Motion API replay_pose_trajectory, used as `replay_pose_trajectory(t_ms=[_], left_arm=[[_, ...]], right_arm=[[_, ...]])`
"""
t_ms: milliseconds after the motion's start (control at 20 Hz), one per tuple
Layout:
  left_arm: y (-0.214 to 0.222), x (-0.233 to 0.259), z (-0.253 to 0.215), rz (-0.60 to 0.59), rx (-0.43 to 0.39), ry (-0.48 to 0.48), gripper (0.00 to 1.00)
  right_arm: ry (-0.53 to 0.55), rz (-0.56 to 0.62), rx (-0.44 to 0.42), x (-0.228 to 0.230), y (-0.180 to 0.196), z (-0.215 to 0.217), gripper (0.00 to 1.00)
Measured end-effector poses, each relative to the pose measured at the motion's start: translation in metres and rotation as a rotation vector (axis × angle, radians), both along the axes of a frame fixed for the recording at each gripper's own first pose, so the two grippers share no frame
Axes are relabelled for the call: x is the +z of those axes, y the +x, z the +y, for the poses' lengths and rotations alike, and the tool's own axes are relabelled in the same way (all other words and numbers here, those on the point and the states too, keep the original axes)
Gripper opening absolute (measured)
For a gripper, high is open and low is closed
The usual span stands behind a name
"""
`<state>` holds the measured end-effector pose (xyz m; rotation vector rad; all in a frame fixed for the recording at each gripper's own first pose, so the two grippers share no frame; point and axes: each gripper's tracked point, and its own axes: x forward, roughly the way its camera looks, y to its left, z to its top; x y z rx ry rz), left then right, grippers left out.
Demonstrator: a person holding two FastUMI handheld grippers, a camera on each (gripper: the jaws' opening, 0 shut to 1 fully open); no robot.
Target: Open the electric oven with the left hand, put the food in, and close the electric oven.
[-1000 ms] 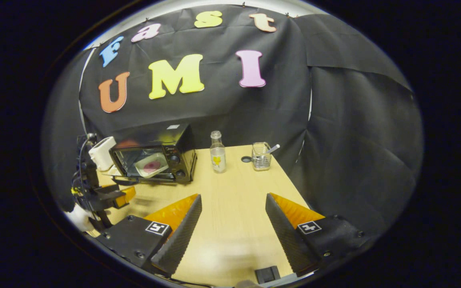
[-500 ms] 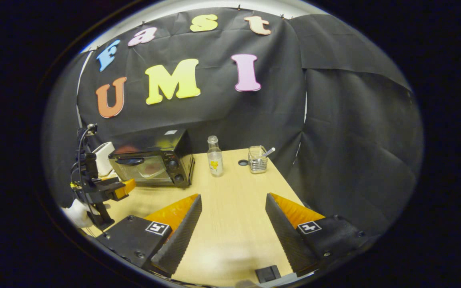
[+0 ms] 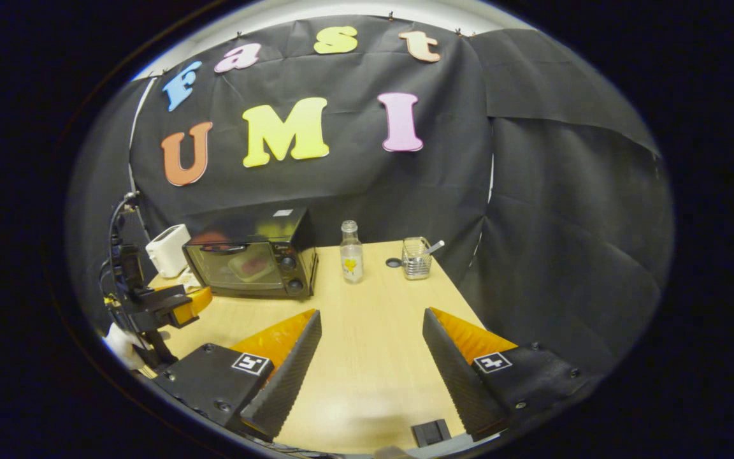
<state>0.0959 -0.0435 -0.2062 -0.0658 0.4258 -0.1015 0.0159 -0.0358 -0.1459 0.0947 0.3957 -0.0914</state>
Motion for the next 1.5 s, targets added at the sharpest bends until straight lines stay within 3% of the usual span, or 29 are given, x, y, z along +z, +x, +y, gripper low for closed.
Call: replay_pose_trajectory(t_ms=[250,750,1000,1500], left_arm=[[-0.055,0.058,0.011,-0.084,-0.032,-0.012,0.98],[-0.151,0.207,0.031,-0.331,0.087,0.007,0.97],[-0.195,0.228,0.015,-0.367,0.113,0.050,0.97],[-0.259,0.249,-0.029,-0.418,0.098,0.056,0.97]], right_arm=[[-0.018,-0.074,0.025,0.033,-0.016,0.026,0.96],[-0.026,-0.288,0.126,0.120,-0.070,0.006,1.00],[-0.016,-0.362,0.144,0.145,-0.108,-0.020,0.96],[-0.015,-0.376,0.176,0.140,-0.159,-0.047,0.96]])
